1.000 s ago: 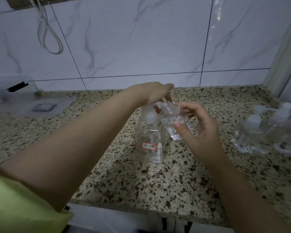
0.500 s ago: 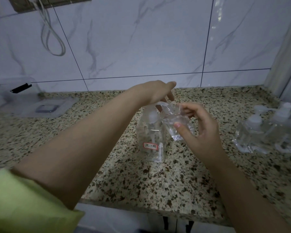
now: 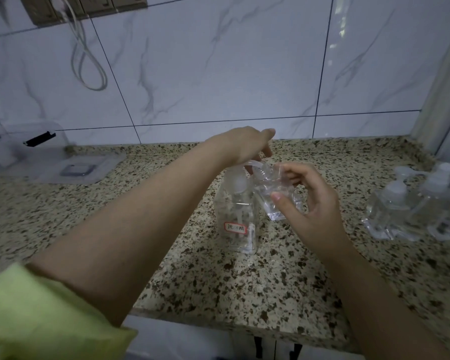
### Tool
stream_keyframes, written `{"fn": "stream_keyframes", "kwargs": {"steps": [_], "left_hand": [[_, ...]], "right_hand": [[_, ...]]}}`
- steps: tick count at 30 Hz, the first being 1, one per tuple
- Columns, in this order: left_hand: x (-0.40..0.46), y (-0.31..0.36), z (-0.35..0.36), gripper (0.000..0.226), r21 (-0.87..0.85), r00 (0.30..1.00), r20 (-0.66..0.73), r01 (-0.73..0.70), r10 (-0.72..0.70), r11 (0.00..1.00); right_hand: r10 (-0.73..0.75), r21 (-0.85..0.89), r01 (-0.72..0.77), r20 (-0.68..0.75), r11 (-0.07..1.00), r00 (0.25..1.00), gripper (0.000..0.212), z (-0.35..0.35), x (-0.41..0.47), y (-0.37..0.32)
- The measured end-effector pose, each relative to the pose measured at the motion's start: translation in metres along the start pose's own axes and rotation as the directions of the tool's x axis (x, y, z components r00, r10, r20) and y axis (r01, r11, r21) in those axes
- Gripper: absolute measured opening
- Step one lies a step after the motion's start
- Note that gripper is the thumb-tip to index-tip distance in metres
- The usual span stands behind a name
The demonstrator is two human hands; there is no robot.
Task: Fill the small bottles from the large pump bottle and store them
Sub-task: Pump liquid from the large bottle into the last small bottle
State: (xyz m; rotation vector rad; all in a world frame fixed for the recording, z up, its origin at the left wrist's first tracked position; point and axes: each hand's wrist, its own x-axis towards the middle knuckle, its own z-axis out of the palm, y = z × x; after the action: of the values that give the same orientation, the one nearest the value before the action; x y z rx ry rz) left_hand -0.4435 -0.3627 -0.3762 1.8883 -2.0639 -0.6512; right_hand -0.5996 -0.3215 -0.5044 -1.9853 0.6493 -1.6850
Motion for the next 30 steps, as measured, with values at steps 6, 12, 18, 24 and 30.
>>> {"fn": "stream_keyframes", "kwargs": {"steps": [6,12,18,24,30], "left_hand": [[0.0025,0.0034,-0.0017,0.064,0.057,1.000,-0.001,-0.001,0.001,0.998],[0.0026,0.0007,0.0009,0.064,0.049,1.000,0.009,0.021,-0.021,0.999],[0.0028,-0.0019,0.0001,0.063,-0.017,1.000,0.008,0.017,-0.017,1.000],[0.0011,0.0010,-0.0008,0.062,-0.016,1.000,-0.009,0.002,-0.002,1.000],[0.0023,0.0038,-0.0051,0.063,0.002,1.000,0.010,0.003,-0.003,1.000]], "right_hand": [[0.024,0.004,-0.024,-0.008,1.000,1.000,0.039,0.0003,-0.0008,-0.0009],[0.012,-0.012,-0.012,0.000,1.000,1.000,0.039,-0.0001,0.0007,-0.0005],[0.002,-0.014,-0.002,0.001,1.000,1.000,0.039,-0.0006,0.0010,-0.0016],[0.000,-0.001,0.000,-0.013,1.000,1.000,0.039,-0.0009,0.0007,-0.0011],[0.021,0.012,-0.021,-0.019,1.000,1.000,0.037,-0.0003,-0.0005,-0.0005]]}}
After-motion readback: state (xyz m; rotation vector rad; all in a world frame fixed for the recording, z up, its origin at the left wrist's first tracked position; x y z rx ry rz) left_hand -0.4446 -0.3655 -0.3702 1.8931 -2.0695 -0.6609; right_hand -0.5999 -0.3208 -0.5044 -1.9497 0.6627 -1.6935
